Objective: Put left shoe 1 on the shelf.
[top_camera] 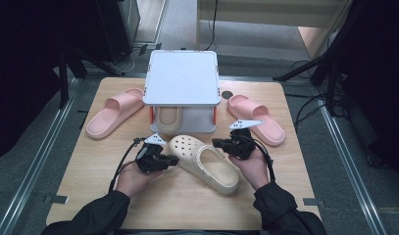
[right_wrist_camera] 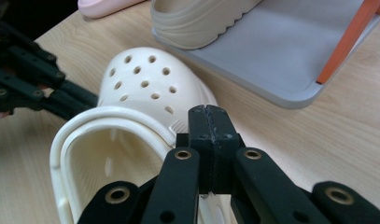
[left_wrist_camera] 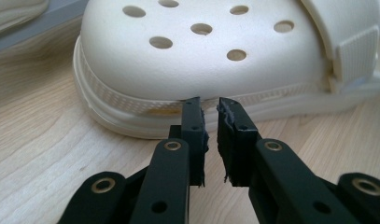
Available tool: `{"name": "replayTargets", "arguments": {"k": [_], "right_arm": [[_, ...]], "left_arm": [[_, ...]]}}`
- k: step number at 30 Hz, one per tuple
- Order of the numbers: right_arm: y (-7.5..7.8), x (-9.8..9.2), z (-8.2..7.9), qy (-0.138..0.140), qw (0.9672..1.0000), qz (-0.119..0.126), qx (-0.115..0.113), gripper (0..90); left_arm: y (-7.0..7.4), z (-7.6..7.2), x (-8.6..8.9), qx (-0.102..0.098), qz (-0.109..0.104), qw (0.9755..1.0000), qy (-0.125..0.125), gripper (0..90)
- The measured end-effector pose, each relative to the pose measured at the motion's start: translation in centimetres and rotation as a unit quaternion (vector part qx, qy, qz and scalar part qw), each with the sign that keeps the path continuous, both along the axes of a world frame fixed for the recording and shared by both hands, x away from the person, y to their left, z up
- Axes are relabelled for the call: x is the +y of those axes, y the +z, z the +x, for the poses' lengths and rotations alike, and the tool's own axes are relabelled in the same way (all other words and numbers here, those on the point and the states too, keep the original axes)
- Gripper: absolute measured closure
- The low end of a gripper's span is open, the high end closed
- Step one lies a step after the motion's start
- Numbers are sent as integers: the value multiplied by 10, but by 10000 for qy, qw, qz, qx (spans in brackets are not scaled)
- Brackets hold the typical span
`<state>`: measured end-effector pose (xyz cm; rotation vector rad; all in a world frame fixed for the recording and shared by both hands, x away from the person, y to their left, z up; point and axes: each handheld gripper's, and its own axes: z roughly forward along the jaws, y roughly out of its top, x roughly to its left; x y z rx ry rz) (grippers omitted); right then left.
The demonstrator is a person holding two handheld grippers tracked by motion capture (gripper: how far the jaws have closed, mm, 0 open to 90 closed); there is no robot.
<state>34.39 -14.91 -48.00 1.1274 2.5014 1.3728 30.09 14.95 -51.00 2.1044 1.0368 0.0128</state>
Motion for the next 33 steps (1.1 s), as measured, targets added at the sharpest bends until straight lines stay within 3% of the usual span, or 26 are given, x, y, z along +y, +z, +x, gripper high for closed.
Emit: {"name": "replayTargets", "arguments": {"k": [19,25,27,31,32,33], "right_arm": [[0,-9,-35,-191,9998,-49,44,900],[-1,-3,-47,-219,9995,-188,-111,900],[-2,-4,-48,-234,9995,-201,-109,900],[-2,-7,-48,-298,9992,-269,-91,824],[-1,-8,-47,-330,9990,-271,-96,809],[-1,-8,-47,-330,9990,-271,-96,809]], "left_arm": [[0,27,-16,44,26,10000,-61,818],[-1,35,-17,186,-121,9998,-20,816],[-1,37,-18,194,-85,9998,-63,815],[1,39,-18,177,-53,9998,-61,763],[6,40,-12,156,-190,9997,37,741],[6,40,-12,156,-190,9997,37,742]]}}
